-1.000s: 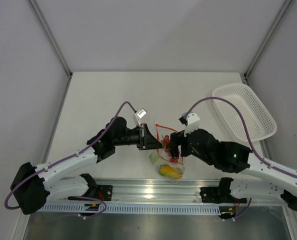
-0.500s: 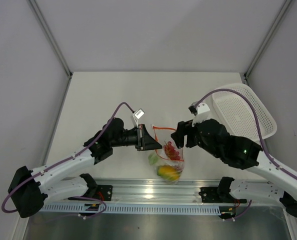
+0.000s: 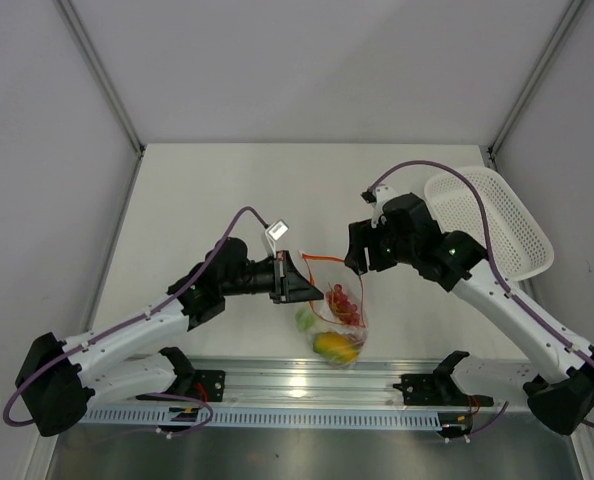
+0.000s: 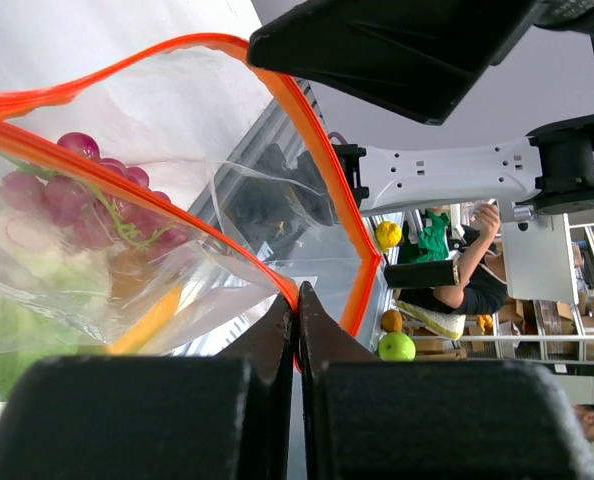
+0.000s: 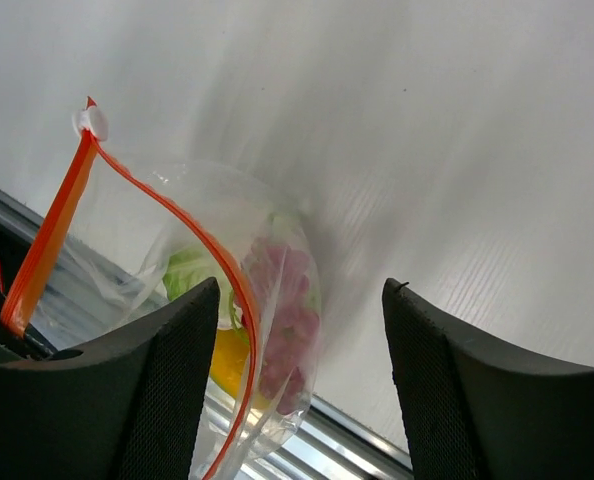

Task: Place the food in the zip-top bag and seal the zipper
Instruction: Place the fake fruit in the zipper food storage bag, then adjust the zipper food storage bag at the center of the board.

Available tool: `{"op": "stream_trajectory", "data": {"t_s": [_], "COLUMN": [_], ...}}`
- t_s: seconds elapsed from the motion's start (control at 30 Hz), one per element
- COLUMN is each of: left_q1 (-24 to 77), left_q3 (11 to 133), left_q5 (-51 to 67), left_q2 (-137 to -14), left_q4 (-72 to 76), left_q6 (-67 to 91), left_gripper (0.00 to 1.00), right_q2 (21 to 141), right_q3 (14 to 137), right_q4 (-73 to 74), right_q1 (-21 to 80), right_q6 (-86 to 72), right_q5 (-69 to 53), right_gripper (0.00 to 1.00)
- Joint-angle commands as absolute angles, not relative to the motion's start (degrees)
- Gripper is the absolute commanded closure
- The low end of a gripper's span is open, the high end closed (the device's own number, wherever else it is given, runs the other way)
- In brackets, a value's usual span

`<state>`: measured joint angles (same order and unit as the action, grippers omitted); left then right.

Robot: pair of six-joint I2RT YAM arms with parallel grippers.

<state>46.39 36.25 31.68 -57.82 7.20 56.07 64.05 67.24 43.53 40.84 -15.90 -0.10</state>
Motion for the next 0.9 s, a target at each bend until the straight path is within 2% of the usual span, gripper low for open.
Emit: {"op": "stream_trajectory", "data": {"t_s": [0.0,0.27,0.37,0.4,0.5,0.57,0.67,0.7,0.87], "left_q1": [46.85,46.85,46.85,46.85,46.85,46.85,46.76,46.76,46.67], "left_q3": [35.68,36.47,37.00,37.44,39.37,41.99,46.84,47.89,55.01], "left_q5": [32.17,32.34,32.08,31.91,30.33,29.53,27.17,26.81,24.70], "left_q2": [-57.39,-58.53,-58.54,-58.62,-58.71,-59.06,-61.08,-62.39,-65.56], "left_q4": [9.14,8.88,7.91,7.39,3.62,0.02,-8.24,-9.74,-15.99], "left_q6": [56.25,55.90,55.29,55.11,53.09,50.63,46.07,44.05,37.89], "left_gripper": [0.99,0.99,0.99,1.00,0.99,0.99,1.00,1.00,0.99], "right_q2": [65.82,68.55,68.12,67.85,66.62,66.27,65.83,65.66,63.81], "right_q3": [70.05,69.26,68.21,67.77,66.19,65.04,63.81,63.46,62.32], "right_q4": [43.34,41.22,40.52,40.17,39.38,39.55,39.81,39.81,40.34], "right_q1": [39.11,38.85,38.76,38.76,38.58,38.50,38.58,38.50,38.50], "right_q6": [-11.08,-10.20,-10.72,-10.72,-11.25,-11.34,-11.42,-11.60,-15.37], "right_q5": [-10.27,-16.00,-14.33,-14.24,-14.15,-14.15,-13.36,-13.27,-11.17], "right_gripper": [0.33,0.43,0.52,0.59,0.71,0.74,0.91,0.99,1.00]}}
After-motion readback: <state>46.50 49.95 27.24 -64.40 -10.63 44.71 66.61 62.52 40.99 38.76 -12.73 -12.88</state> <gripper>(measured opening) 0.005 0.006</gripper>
